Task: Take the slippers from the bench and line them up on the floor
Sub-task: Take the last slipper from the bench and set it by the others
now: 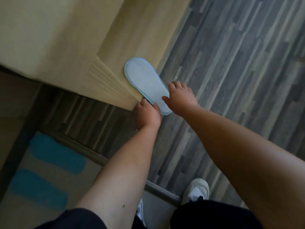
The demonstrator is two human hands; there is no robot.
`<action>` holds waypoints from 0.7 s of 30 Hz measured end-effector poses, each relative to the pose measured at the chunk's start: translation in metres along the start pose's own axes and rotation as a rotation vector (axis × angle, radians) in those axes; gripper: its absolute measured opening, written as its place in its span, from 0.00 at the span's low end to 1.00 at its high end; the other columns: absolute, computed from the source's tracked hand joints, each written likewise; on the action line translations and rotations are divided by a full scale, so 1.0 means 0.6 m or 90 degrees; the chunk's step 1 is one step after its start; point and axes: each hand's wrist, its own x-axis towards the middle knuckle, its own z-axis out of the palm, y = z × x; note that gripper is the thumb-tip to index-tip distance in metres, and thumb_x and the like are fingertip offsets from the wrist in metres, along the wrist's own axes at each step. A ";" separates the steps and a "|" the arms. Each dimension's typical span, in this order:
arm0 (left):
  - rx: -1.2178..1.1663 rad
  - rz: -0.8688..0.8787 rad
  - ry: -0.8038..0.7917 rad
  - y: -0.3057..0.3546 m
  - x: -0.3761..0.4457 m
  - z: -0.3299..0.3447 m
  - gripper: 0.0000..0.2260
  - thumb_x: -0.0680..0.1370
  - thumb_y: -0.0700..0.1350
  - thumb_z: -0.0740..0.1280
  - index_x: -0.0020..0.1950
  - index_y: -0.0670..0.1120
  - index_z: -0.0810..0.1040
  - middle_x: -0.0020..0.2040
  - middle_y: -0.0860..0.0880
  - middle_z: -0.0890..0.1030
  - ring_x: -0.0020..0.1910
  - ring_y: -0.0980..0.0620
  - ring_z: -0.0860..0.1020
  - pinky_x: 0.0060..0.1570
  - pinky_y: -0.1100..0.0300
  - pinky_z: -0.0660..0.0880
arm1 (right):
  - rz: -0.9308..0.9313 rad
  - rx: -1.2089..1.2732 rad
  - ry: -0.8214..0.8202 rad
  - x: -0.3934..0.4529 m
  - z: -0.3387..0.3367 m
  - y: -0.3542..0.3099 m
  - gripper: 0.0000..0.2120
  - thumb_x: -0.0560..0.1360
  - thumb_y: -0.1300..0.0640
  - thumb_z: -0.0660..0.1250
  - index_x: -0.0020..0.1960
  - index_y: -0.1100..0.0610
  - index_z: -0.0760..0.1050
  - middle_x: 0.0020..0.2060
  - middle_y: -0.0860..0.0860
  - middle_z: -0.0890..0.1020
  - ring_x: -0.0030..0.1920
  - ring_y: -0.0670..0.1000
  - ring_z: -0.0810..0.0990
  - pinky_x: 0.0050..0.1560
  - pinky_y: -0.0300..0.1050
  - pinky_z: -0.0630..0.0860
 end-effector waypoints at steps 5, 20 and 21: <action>-0.187 -0.144 0.044 0.019 0.064 0.066 0.16 0.80 0.46 0.60 0.61 0.35 0.70 0.63 0.35 0.75 0.62 0.35 0.74 0.57 0.48 0.71 | 0.024 0.088 0.023 0.099 0.053 0.001 0.26 0.78 0.45 0.60 0.72 0.57 0.63 0.69 0.58 0.70 0.68 0.61 0.68 0.65 0.57 0.68; -0.228 -0.112 0.014 0.038 0.067 0.026 0.13 0.81 0.46 0.58 0.56 0.39 0.77 0.56 0.38 0.81 0.56 0.39 0.77 0.50 0.53 0.71 | 0.172 0.346 -0.005 0.094 -0.003 0.036 0.07 0.74 0.56 0.67 0.38 0.55 0.74 0.37 0.53 0.77 0.41 0.53 0.75 0.39 0.42 0.66; -0.233 -0.097 0.002 0.044 0.050 0.012 0.12 0.81 0.45 0.59 0.54 0.40 0.77 0.55 0.39 0.82 0.55 0.39 0.78 0.49 0.54 0.71 | 0.199 0.378 -0.012 0.069 -0.017 0.041 0.06 0.74 0.56 0.68 0.39 0.56 0.74 0.36 0.52 0.77 0.40 0.53 0.75 0.40 0.43 0.68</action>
